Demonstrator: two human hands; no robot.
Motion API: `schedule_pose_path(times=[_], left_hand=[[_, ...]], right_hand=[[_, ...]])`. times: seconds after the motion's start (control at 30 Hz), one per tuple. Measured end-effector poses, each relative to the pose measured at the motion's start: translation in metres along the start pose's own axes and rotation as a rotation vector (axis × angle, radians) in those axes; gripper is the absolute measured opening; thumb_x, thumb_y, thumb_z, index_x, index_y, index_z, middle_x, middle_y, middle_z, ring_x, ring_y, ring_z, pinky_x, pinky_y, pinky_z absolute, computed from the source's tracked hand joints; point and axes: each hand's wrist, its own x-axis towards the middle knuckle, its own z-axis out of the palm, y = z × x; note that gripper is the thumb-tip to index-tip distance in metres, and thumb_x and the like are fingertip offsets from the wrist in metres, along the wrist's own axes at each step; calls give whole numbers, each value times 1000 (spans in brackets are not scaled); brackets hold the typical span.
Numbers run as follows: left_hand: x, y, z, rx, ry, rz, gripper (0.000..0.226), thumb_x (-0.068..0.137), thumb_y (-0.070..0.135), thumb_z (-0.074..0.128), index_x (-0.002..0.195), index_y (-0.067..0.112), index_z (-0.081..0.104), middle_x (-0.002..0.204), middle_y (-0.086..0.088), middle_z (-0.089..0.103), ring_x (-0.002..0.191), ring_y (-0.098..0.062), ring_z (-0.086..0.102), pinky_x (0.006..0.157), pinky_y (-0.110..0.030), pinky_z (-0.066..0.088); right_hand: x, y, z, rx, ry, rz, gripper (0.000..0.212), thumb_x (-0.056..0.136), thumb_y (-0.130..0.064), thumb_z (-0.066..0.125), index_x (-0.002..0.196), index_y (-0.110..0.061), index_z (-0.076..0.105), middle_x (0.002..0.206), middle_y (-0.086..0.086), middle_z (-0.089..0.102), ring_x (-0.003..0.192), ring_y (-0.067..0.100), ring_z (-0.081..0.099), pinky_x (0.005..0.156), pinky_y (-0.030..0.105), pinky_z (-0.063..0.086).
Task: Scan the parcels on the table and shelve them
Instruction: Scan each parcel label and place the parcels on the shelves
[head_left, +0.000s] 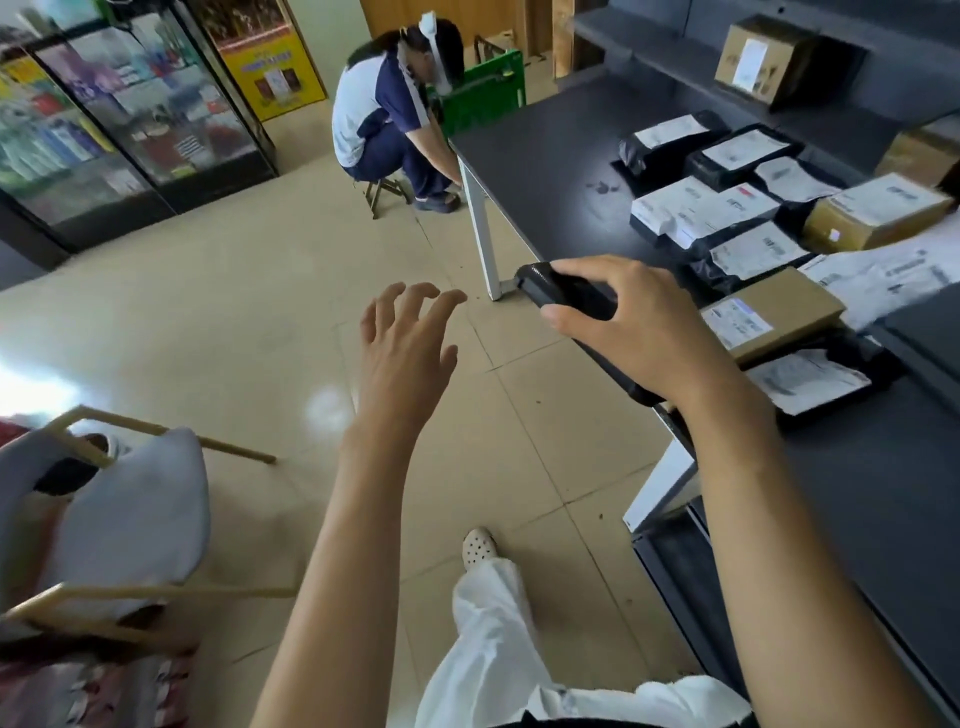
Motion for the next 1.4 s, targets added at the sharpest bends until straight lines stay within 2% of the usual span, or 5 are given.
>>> schedule_pose_path(times=[0.47, 0.8, 1.03, 1.2, 1.4], left_hand=[[326, -85, 101, -29, -89, 332, 55, 85, 19, 70, 136, 28, 52, 140, -3, 48, 136, -31, 36, 111, -45, 27], [510, -19, 211, -42, -209, 574, 57, 83, 20, 72, 137, 26, 53, 145, -5, 44, 137, -33, 35, 113, -49, 27], [628, 23, 266, -15, -215, 706, 54, 82, 20, 73, 133, 24, 56, 136, -5, 53, 134, -35, 40, 111, -51, 32], [671, 54, 306, -61, -319, 788, 53, 83, 20, 71, 134, 21, 57, 130, -4, 58, 134, -36, 41, 110, -51, 31], [721, 93, 358, -96, -487, 898, 58, 91, 25, 63, 145, 21, 44, 140, -3, 51, 139, -32, 33, 114, -46, 24]], right_hand=[[273, 42, 47, 35, 154, 237, 52, 88, -50, 65, 136, -33, 59, 140, -15, 57, 132, 10, 50, 111, 46, 39], [422, 154, -2, 9, 292, 482, 52, 89, -51, 65, 138, -37, 57, 141, -13, 56, 133, 15, 48, 110, 39, 40], [520, 210, -52, 93, 423, 550, 39, 92, -41, 66, 129, -30, 65, 125, -7, 66, 117, 13, 56, 88, 24, 38], [531, 261, -47, 74, 375, 713, 52, 88, -51, 66, 137, -35, 58, 139, -13, 58, 132, 14, 50, 108, 35, 40], [548, 305, -58, 87, 526, 914, 53, 86, -54, 65, 136, -37, 58, 135, -11, 62, 128, 13, 54, 106, 38, 44]])
